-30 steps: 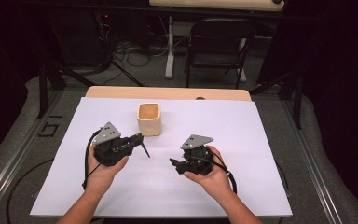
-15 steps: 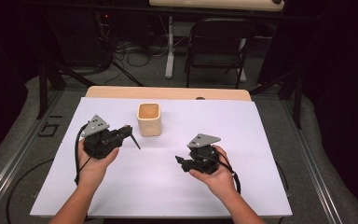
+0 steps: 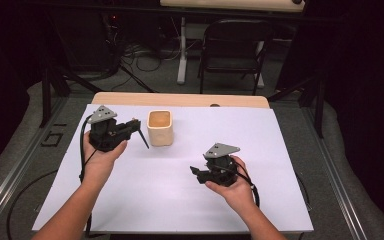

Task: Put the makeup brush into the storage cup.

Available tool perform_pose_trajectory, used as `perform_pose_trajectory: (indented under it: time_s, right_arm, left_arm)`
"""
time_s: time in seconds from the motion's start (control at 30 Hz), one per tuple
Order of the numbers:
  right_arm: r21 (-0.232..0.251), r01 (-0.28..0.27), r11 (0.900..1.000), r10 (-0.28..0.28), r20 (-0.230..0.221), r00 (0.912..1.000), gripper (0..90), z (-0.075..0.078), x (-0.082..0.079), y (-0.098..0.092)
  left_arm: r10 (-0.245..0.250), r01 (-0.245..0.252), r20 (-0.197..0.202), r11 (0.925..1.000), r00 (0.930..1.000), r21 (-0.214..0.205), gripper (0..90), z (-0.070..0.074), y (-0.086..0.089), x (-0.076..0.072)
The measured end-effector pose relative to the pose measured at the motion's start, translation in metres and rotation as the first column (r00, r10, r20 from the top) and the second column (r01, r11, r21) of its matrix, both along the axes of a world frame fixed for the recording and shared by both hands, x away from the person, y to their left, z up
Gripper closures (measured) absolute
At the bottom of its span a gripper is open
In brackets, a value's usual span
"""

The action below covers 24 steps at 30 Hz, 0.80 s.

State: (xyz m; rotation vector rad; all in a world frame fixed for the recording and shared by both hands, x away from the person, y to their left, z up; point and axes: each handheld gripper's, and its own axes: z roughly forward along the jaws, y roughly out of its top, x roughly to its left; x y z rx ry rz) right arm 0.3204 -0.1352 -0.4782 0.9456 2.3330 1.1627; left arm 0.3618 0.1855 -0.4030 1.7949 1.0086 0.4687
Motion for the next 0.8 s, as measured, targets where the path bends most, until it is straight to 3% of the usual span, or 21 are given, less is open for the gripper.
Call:
perform_pose_trajectory:
  time_s: [0.33,0.8]
  right_arm:
    - [0.026,0.026,0.9993,-0.025,-0.009,0.9996,36.9,0.002,0.003,-0.007]
    - [0.029,0.037,0.9989,-0.037,-0.011,0.9993,36.9,0.001,0.003,-0.008]
  left_arm:
    - [0.011,-0.011,0.002,0.9984,0.9999,0.055,84.1,0.021,-0.009,0.018]
    - [0.03,-0.03,0.01,0.9971,0.9995,0.069,84.1,0.037,-0.02,0.036]
